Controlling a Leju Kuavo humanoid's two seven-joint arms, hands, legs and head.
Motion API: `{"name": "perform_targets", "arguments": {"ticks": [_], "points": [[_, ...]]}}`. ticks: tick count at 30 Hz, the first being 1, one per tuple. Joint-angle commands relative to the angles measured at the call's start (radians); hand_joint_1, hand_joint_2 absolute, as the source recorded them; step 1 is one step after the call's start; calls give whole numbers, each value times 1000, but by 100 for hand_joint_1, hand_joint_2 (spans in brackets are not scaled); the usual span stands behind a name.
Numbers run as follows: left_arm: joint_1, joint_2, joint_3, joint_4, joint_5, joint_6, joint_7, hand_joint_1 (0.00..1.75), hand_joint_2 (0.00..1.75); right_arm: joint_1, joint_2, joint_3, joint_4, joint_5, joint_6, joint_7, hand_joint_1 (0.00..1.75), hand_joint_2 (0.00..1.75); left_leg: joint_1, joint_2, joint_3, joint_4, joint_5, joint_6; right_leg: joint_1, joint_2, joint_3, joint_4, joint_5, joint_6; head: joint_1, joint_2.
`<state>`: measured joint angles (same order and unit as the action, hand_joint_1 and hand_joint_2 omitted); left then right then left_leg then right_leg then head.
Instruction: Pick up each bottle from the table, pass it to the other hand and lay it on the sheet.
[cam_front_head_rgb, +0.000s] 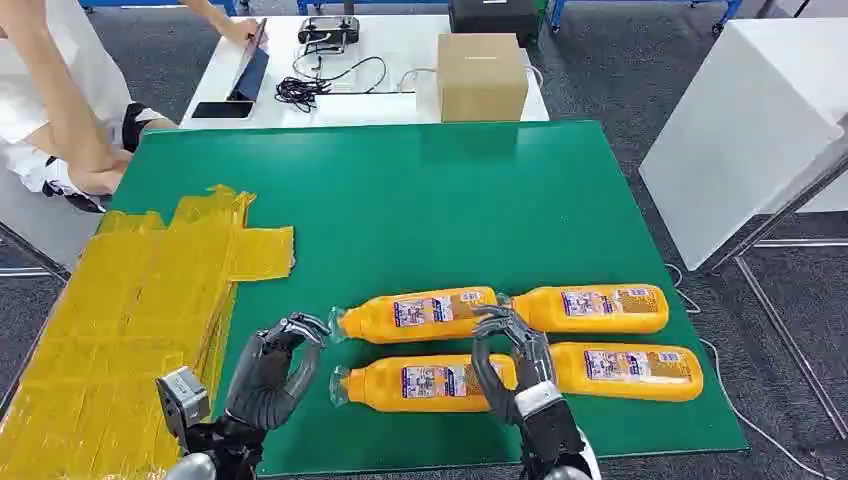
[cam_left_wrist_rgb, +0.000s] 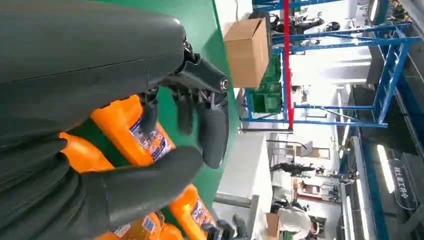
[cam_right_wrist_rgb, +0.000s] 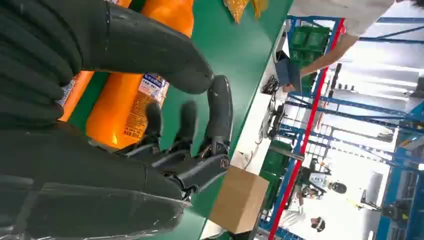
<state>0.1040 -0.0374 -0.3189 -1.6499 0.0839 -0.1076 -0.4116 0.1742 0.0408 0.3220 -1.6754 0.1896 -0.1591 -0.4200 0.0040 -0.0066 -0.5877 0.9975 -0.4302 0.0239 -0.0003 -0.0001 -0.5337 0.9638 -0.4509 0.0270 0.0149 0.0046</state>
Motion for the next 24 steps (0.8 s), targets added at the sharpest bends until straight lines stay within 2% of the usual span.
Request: {"name": "perform_targets", "arguments": {"ticks": [1,4,10,15,16,17,18,22,24], "points": [[-72,-36,-9,21,-238,340,-102,175,175,-104,82,31,30,96,-211,-65,175,175,0,1,4,-1,-1,-1,0,1,4,-2,-1,0,0,0],[-90,-28,-26,22,-228,358,-85,175,175,-130,75,56,31,110,-241,-33,175,175,0,2,0,0,0,-1,0,2,-1,1,0,0,0,0],[-84,-20,-30,24,-224,365,-86,175,175,-116,60,55,28,104,-248,-34,175,175,1,0,6,-1,-1,-1,0,-1,6,-1,-1,0,0,0],[-84,-20,-30,24,-224,365,-86,175,175,-116,60,55,28,104,-248,-34,175,175,0,1,5,-1,0,-1,0,0,5,-1,-1,0,0,0],[-84,-20,-30,24,-224,365,-86,140,175,-116,60,55,28,104,-248,-34,157,175,0,0,3,-1,0,-1,0,0,3,0,0,0,0,0],[-86,-21,-30,24,-219,370,-88,3,175,-120,59,55,31,120,-269,-38,59,175,1,1,6,-1,-1,-1,0,0,6,-1,-1,0,0,0],[-93,-24,-30,28,-212,375,-90,0,175,-136,53,56,36,159,-300,-25,0,175,0,1,5,-1,0,-1,0,0,4,-1,0,0,0,0],[-117,-30,-30,40,-197,380,-90,0,175,-199,20,56,49,356,-394,65,0,175,0,1,3,0,1,0,0,0,3,0,0,0,0,0],[-123,-32,-27,44,-189,373,-91,0,175,-236,-14,67,64,474,-385,137,0,175,0,1,4,0,0,0,0,1,4,-1,1,0,0,0]]}}
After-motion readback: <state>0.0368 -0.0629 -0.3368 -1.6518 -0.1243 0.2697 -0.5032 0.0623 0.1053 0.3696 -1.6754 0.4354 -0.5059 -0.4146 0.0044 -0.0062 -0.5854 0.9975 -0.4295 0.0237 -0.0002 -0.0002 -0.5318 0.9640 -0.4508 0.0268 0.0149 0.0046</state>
